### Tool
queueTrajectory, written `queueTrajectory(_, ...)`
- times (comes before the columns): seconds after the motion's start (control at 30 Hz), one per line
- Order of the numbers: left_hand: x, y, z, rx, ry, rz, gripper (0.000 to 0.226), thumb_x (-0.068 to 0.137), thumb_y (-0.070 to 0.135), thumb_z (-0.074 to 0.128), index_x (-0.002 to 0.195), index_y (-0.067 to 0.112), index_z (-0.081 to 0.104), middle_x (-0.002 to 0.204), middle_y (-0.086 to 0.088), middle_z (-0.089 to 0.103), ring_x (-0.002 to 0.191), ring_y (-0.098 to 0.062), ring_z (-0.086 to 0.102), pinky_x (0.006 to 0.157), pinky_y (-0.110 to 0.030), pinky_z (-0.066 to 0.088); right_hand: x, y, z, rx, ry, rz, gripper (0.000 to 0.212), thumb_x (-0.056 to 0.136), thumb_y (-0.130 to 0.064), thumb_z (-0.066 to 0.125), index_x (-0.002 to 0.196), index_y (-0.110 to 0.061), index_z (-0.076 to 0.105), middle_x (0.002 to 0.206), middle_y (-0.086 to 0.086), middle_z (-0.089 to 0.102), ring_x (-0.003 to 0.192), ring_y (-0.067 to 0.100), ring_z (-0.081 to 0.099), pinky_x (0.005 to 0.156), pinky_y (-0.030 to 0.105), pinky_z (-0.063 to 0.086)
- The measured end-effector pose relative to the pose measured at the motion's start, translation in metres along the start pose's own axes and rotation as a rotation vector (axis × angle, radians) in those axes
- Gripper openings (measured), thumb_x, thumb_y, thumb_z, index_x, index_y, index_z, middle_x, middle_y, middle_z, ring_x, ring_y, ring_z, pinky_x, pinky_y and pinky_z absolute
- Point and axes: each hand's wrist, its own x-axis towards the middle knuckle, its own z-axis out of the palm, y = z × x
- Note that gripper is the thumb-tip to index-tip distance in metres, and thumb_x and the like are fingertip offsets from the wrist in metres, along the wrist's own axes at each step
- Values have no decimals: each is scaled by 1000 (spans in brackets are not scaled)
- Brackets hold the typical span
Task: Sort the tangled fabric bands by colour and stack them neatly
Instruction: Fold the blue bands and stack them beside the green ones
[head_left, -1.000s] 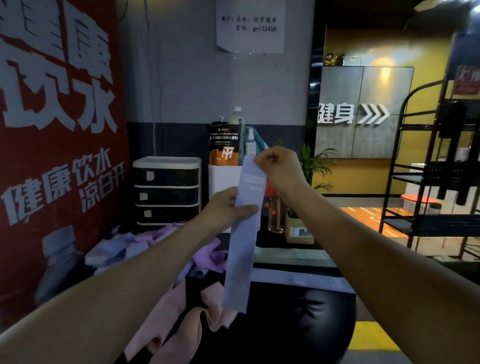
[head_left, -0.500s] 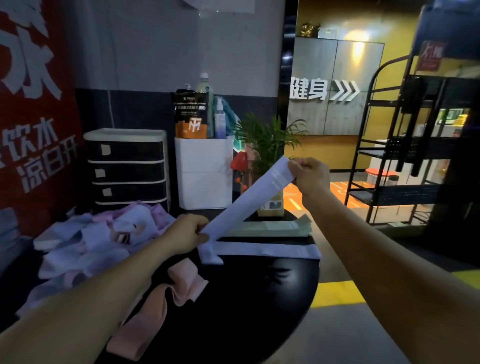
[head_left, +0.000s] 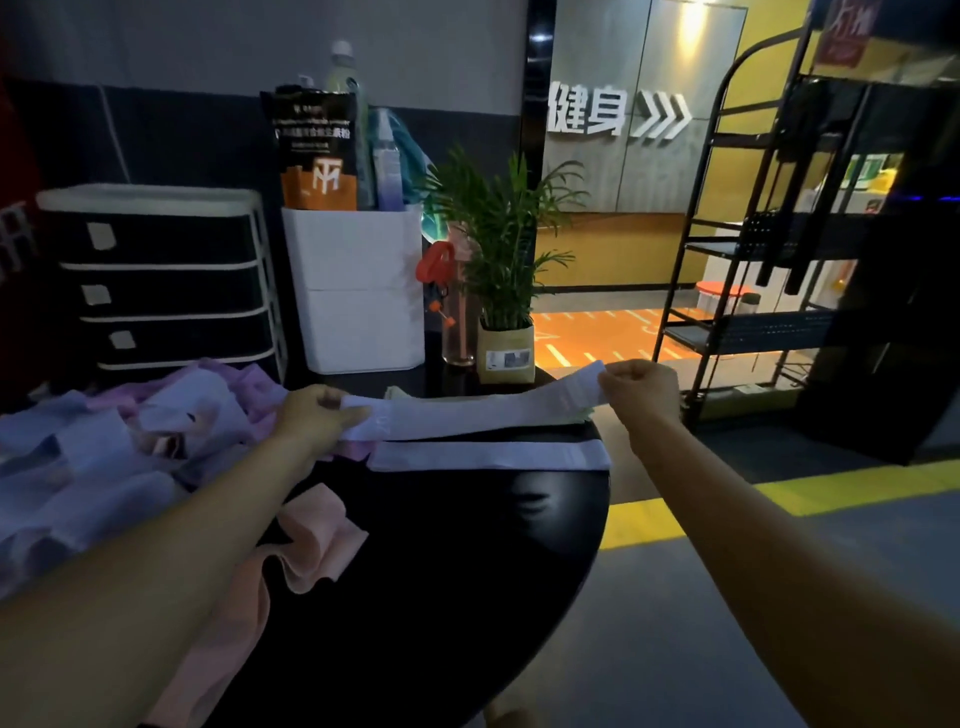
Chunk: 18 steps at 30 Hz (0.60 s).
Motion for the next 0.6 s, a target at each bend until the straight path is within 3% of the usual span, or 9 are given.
queueTrajectory(0.07, 2, -3, 11, 10, 72, 39, 14, 81, 12, 71, 85, 11, 58, 77, -6, 54, 64, -22, 53, 50, -25, 48, 2, 15, 3, -56, 8, 33, 11, 86, -10, 61, 95, -6, 68, 93, 8, 62, 88, 24, 56, 85, 39, 48)
queueTrajectory(0.2, 12, -11, 25, 97, 170, 91, 24, 78, 10, 74, 97, -2, 64, 85, -16, 61, 85, -31, 60, 73, -31, 44, 2, 40, 8, -90, -3, 83, 17, 86, -8, 62, 101, -2, 69, 93, 13, 64, 82, 24, 56, 74, 31, 45)
queueTrajectory(0.37, 18, -22, 40, 156, 194, 137, 20, 75, 10, 77, 87, 0, 65, 89, -20, 68, 88, -35, 64, 79, -38, 50, 7, 55, 15, -148, 29, 106, 17, 87, -3, 59, 101, 2, 68, 105, 19, 67, 84, 23, 55, 71, 24, 37)
queueTrajectory(0.5, 18, -26, 50, 179, 161, 126, 23, 76, 8, 75, 92, -3, 64, 84, -14, 62, 81, -26, 58, 74, -28, 41, 7, 63, 17, -220, 46, 80, 20, 88, -1, 56, 104, 4, 68, 109, 21, 66, 103, 33, 59, 82, 31, 44)
queueTrajectory(0.6, 18, -28, 52, 188, 126, 136, 24, 77, 6, 75, 95, -5, 63, 84, -9, 58, 80, -19, 53, 71, -24, 36, 3, 68, 21, -325, 61, 46, 21, 87, 5, 50, 97, 9, 68, 104, 27, 66, 102, 39, 59, 87, 38, 46)
